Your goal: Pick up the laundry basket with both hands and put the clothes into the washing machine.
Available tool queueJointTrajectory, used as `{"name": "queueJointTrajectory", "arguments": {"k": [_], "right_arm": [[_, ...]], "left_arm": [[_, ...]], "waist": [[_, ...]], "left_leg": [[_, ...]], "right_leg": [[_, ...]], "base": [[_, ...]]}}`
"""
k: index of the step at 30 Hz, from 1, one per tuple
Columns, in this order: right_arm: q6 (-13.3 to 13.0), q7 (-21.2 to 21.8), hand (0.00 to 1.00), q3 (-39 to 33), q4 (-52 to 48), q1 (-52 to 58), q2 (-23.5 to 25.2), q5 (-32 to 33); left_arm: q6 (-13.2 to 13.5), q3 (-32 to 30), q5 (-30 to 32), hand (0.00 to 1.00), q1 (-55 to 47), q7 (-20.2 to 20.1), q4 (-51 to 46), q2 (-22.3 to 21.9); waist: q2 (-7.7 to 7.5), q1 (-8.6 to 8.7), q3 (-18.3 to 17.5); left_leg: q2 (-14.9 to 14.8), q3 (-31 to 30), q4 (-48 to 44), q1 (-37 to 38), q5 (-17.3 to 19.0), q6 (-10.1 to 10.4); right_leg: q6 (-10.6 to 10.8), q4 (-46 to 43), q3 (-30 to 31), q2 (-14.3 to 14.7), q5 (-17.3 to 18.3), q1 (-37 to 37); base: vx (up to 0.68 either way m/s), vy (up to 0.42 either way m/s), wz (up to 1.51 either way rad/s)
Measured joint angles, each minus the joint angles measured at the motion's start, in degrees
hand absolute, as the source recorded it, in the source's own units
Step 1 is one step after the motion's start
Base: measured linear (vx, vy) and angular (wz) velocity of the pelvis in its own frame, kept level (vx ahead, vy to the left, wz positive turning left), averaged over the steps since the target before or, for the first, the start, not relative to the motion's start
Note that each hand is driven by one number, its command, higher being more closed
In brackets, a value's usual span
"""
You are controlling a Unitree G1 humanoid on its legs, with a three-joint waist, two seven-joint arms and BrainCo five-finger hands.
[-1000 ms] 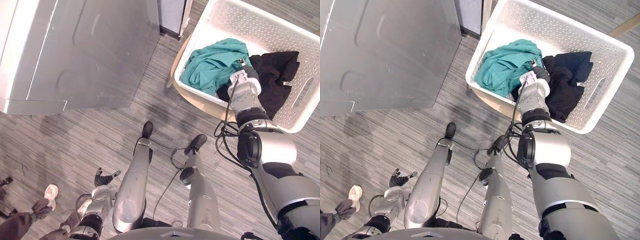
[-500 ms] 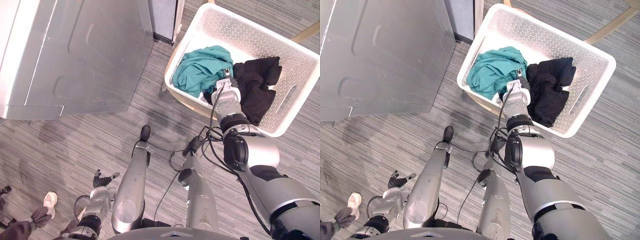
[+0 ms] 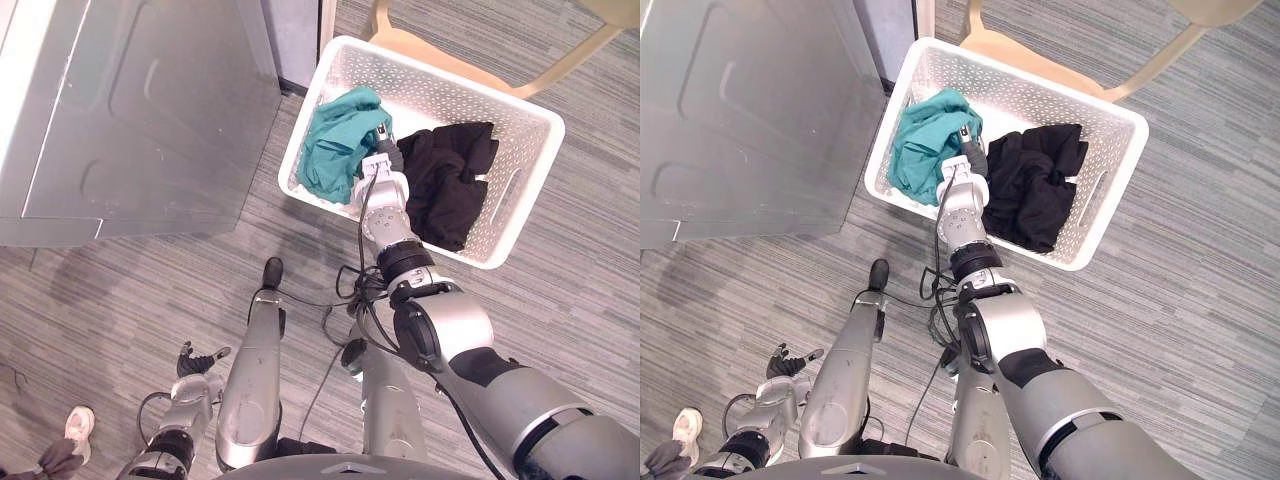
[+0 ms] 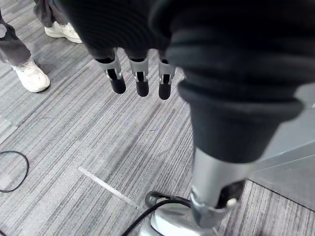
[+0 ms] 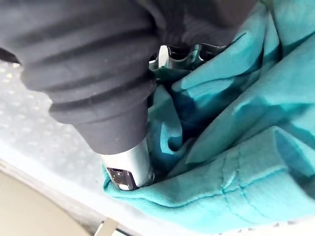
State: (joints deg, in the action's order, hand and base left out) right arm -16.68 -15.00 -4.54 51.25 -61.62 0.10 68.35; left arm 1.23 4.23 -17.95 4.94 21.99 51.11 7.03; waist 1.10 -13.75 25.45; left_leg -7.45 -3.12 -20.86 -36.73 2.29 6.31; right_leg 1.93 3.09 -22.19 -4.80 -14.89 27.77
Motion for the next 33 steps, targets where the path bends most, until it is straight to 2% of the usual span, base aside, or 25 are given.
{"name": "queueJointTrajectory", "arguments": {"k": [4, 9, 14, 16, 21, 23, 29, 33], "right_arm": [[-0.6, 0.1, 1.00, 0.6, -1.1, -0.7, 1.5, 0.0], [-0.5, 0.1, 1.00, 2.2, -1.3, -3.8, 1.8, 0.0], [-0.8, 0.0, 1.00, 2.1, -5.5, -5.2, 2.6, 1.2], [-1.7, 0.0, 1.00, 2.1, -7.6, -5.3, 4.0, 1.6], [-3.9, 0.0, 1.00, 2.1, -12.6, -5.4, 5.5, 1.8], [-5.1, 0.1, 1.00, 2.2, -15.9, -5.1, 6.6, 2.3], [-7.1, 0.8, 1.00, 2.3, -22.5, -1.8, 7.2, 2.2], [-7.4, 0.7, 1.00, 2.3, -23.8, -0.5, 7.1, 2.2]], "left_arm": [[0.0, -1.1, 0.0, 0.00, -0.3, -0.2, 0.0, 0.2], [0.0, -2.0, 0.0, 0.00, -0.7, -0.9, -0.5, 0.8], [-0.1, -2.2, 0.0, 0.00, -0.7, -1.0, -0.7, 0.9], [-0.1, -3.1, 0.0, 0.00, -1.2, -1.0, -1.0, 0.9], [-0.2, -3.4, 0.0, 0.00, -1.5, -1.0, -1.1, 1.0], [-0.4, -4.3, 0.0, 0.00, -1.6, -1.0, -1.2, 1.0], [-1.3, -5.2, 0.0, 0.00, -2.5, -1.1, -1.3, 1.2], [-1.2, -5.9, -2.9, 0.00, -5.4, -1.1, -8.9, 0.7]], "waist": [[-0.83, 0.83, 0.4], [-2.13, 1.14, 1.0], [-2.49, 1.25, 1.2], [-3.03, 1.61, 1.5], [-3.22, 1.93, 1.6], [-3.99, 2.05, 2.0], [-4.12, 3.24, 2.1], [-4.15, 3.67, 2.1]], "left_leg": [[-0.2, 0.3, 0.1, 1.4, -0.1, 0.1], [-0.4, 1.2, 1.2, 3.0, -0.2, 0.1], [-0.4, 1.5, 1.3, 3.7, -0.3, 0.2], [-0.4, 1.7, 1.9, 4.9, -0.4, 0.2], [-0.5, 2.1, 2.3, 6.3, -0.4, 0.2], [-0.4, 3.1, 3.4, 8.0, -0.8, 0.2], [-0.1, 3.5, 5.0, 11.3, -1.0, 0.0], [0.4, 4.2, 8.9, 16.1, -2.5, 0.1]], "right_leg": [[-0.6, 0.0, 0.3, 0.1, -0.5, -1.0], [-0.4, 0.0, 1.1, 0.1, -0.2, -1.7], [-0.7, -0.3, 1.3, 0.1, -0.5, -2.0], [-0.8, -0.3, 1.4, 0.1, -0.4, -2.9], [-0.8, -0.8, 1.8, 0.0, 0.1, -3.8], [-1.1, -1.9, 2.7, -0.3, 0.6, -3.8], [-1.1, -2.9, 2.8, -0.8, 1.4, -5.8], [-1.3, -3.9, 3.0, -1.4, 2.5, -8.1]], "base": [[0.01, 0.011, -0.02], [0.00, 0.019, -0.04], [0.00, 0.009, -0.01], [0.01, 0.015, -0.01], [0.01, 0.019, -0.02], [0.02, 0.026, -0.12], [0.05, 0.022, 0.00], [0.07, 0.022, 0.02]]}}
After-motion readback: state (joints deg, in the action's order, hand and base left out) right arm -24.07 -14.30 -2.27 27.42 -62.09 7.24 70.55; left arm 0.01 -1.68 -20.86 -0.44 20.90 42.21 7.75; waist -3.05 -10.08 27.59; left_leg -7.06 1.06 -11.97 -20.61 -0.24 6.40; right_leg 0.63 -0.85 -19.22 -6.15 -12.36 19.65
